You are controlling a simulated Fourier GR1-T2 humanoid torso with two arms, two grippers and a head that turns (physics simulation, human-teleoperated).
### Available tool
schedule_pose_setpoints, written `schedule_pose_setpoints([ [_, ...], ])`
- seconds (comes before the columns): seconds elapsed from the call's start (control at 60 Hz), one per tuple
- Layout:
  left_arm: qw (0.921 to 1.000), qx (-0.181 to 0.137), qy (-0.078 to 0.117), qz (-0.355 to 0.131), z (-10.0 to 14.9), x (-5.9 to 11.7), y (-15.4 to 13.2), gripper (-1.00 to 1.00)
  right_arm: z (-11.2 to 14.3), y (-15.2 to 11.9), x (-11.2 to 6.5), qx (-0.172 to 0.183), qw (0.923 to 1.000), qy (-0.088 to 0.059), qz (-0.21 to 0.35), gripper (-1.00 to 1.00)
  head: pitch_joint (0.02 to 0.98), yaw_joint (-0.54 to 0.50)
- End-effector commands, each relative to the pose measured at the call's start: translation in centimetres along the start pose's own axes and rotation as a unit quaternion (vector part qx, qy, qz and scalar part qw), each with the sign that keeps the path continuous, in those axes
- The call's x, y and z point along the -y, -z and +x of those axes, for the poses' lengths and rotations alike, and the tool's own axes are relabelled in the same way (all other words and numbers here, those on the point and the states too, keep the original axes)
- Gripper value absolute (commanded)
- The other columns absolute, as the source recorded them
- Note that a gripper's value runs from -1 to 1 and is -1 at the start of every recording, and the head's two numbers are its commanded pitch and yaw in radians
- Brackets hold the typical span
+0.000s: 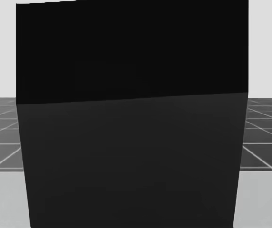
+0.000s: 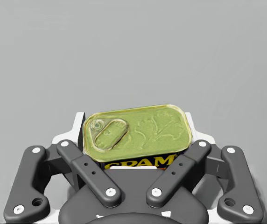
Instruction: Reach around the screen and pick up the object behind it.
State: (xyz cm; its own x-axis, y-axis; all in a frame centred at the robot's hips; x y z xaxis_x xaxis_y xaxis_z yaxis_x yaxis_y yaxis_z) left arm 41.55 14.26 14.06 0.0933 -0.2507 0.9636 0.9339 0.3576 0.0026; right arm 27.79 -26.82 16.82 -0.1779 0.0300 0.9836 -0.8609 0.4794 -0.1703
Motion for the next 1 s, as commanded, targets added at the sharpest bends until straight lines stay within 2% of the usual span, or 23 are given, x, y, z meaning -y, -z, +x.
schedule_pose_setpoints([
  [0.017,1.0,-0.001,-0.01,-0.001,-0.5,-0.2,1.2,0.23,0.0,-0.1,0.0,0.001,1.0,-0.002,0.0,-1.0,0.219,-0.01],
  [0.033,0.9999,-0.001,-0.01,-0.002,-0.5,-0.2,1.2,0.68,0.0,-0.1,0.0,0.001,1.0,-0.002,0.0,-1.0,0.219,-0.01],
  [0.05,1.0,-0.001,-0.01,-0.002,-0.5,-0.2,1.1,0.93,0.0,-0.1,-0.1,0.001,1.0,-0.002,0.0,-1.0,0.219,-0.01],
  [0.067,0.9999,-0.002,-0.01,-0.001,-0.5,-0.2,1.1,0.97,0.0,-0.1,-0.1,0.001,1.0,-0.003,-0.001,-1.0,0.219,-0.01],
  [0.167,0.9999,-0.003,-0.014,0.0,-0.6,0.0,0.5,1.0,0.0,-0.1,-0.1,0.001,1.0,-0.003,-0.002,-1.0,0.219,-0.01],
  [0.233,0.9999,-0.009,-0.005,0.008,-0.6,0.2,-0.2,1.0,0.1,-0.2,-0.1,0.003,1.0,-0.004,-0.002,-1.0,0.217,-0.01],
  [0.3,0.9998,-0.006,-0.006,0.016,-0.5,0.1,-1.5,1.0,0.1,-0.2,0.0,0.003,1.0,-0.004,-0.002,-1.0,0.215,-0.01],
  [0.6,0.994,0.017,0.014,0.107,0.9,-0.9,-11.1,1.0,0.1,-0.2,0.0,0.005,1.0,-0.004,-0.001,-1.0,0.206,-0.01],
  [0.683,0.9897,0.026,0.017,0.14,1.2,-1.0,-14.6,1.0,0.1,-0.1,0.0,0.006,1.0,-0.005,-0.002,-1.0,0.203,0.0],
  [0.733,0.9876,0.027,0.02,0.153,1.3,-1.0,-15.7,1.0,0.2,-0.1,0.0,0.006,1.0,-0.006,-0.003,-1.0,0.201,0.0],
  [0.8,0.9817,0.039,0.027,0.185,2.1,-0.9,-18.6,1.0,0.1,-0.1,0.1,0.005,1.0,-0.006,-0.005,-1.0,0.197,0.0],
  [0.917,0.9743,0.056,0.037,0.215,3.6,-0.8,-21.4,1.0,0.1,-0.1,0.1,0.006,0.9999,-0.006,-0.007,-1.0,0.192,0.0],
  [1.0,0.9669,0.067,0.056,0.24,5.5,-0.6,-23.3,1.0,0.2,-0.1,0.2,0.006,0.9999,-0.006,-0.007,-1.0,0.188,0.0],
])
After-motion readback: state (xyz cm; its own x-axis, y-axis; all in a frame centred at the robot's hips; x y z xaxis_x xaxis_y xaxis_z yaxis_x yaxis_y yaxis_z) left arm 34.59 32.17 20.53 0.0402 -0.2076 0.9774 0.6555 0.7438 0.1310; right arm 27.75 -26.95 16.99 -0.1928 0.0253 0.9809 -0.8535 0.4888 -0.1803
